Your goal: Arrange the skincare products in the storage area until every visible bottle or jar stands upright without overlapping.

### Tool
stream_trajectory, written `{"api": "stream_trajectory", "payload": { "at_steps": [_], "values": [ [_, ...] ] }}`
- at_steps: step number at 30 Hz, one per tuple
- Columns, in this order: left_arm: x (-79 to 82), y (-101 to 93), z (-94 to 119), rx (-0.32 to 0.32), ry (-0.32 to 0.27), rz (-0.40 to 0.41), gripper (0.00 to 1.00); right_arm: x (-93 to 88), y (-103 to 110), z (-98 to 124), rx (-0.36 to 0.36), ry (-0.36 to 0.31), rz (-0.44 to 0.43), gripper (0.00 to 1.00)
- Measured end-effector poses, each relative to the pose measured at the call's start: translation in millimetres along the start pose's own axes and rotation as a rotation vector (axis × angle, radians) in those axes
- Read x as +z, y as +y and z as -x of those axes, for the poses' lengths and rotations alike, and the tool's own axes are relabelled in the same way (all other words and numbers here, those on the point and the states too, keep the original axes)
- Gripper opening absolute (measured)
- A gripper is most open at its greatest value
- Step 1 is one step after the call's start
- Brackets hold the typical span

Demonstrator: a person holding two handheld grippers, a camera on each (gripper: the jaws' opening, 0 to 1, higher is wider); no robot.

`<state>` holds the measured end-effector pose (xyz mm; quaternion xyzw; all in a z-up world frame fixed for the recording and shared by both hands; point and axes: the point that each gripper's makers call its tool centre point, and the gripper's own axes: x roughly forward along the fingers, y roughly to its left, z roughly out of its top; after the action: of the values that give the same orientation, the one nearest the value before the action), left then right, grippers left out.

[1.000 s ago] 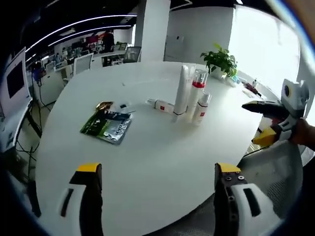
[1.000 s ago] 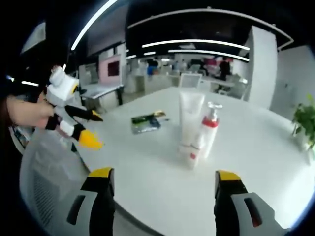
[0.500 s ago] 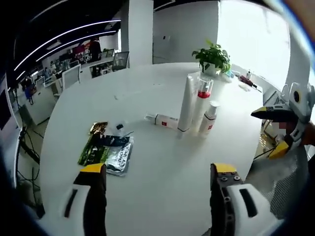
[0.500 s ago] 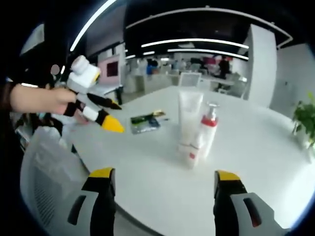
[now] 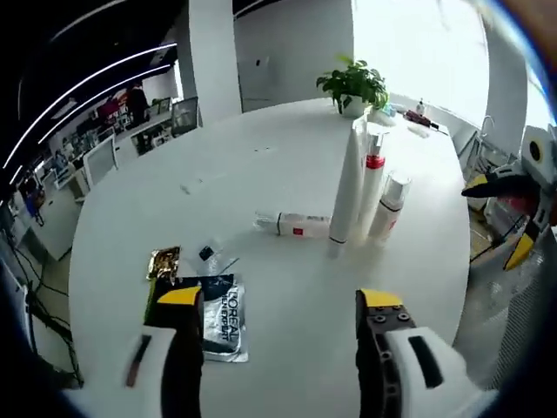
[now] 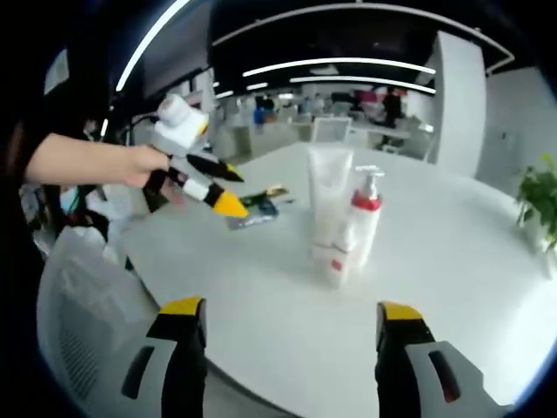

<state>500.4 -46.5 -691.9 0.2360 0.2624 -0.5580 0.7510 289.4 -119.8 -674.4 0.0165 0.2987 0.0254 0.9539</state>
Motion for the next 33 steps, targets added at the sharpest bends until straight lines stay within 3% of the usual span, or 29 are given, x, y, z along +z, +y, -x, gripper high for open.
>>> {"api": "stream_trajectory", "payload": {
  "at_steps": [14,27,33],
  "values": [
    [28.5,15.8,-42,-0.115,0.013,-0.13,0.65,-5.2,-3,-2,-0.013,0.031,-0.014,0.78],
    [29.9,23.8,-81,-0.175,0.057,-0.244,0.64,-11.5,0,-3,0.0,0.066,0.0,0.78],
    [44.7,22.8,-100,-0.228,0.055,-0.326,0.62,-14.6,1,-4,0.004,0.086,0.001,0.78]
  ]
}}
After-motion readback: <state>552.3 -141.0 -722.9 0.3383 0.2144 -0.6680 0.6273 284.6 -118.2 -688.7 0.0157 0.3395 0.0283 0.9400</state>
